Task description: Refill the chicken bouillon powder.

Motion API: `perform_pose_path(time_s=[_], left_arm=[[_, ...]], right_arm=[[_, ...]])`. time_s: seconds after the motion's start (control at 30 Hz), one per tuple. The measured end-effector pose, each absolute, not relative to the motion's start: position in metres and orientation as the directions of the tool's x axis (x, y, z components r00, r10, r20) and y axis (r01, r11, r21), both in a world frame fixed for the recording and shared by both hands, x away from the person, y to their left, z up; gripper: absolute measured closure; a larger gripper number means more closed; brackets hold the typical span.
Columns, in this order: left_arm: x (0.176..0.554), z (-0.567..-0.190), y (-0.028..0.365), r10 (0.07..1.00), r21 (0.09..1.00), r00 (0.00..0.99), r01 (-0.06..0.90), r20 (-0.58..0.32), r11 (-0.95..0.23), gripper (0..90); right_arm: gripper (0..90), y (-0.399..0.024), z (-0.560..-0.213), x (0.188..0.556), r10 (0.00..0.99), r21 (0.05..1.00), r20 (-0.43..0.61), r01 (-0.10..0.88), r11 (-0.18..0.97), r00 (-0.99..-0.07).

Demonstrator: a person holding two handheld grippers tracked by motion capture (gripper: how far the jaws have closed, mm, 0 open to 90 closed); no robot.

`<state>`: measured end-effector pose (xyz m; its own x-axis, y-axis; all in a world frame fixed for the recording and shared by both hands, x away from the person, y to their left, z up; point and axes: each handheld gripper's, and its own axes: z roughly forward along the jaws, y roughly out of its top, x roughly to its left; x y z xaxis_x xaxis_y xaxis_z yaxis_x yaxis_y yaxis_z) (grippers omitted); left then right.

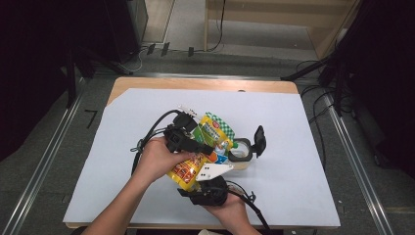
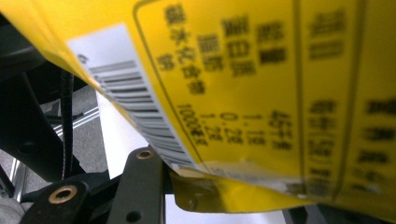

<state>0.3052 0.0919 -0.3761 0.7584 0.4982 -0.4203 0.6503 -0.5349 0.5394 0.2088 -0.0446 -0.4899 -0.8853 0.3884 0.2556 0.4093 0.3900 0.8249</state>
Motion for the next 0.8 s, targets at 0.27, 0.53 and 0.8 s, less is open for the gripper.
perform_pose_path(time_s=[0.27,0.53,0.8], left_arm=[[0.306,-0.374,0.094,0.487,0.516,0.751,0.661,-0.446,-0.546,74.1],[0.310,-0.369,0.089,0.558,0.447,0.702,0.712,-0.443,-0.542,75.7],[0.320,-0.368,0.080,0.544,0.441,0.705,0.709,-0.454,-0.550,79.4]], right_arm=[[64.4,-0.048,-0.485,0.208,0.391,0.837,0.276,0.420,0.352,-0.878],[61.6,-0.042,-0.482,0.210,0.382,0.831,0.264,0.410,0.377,-0.886],[57.8,-0.042,-0.476,0.213,0.396,0.821,0.203,0.376,0.429,-0.895]])
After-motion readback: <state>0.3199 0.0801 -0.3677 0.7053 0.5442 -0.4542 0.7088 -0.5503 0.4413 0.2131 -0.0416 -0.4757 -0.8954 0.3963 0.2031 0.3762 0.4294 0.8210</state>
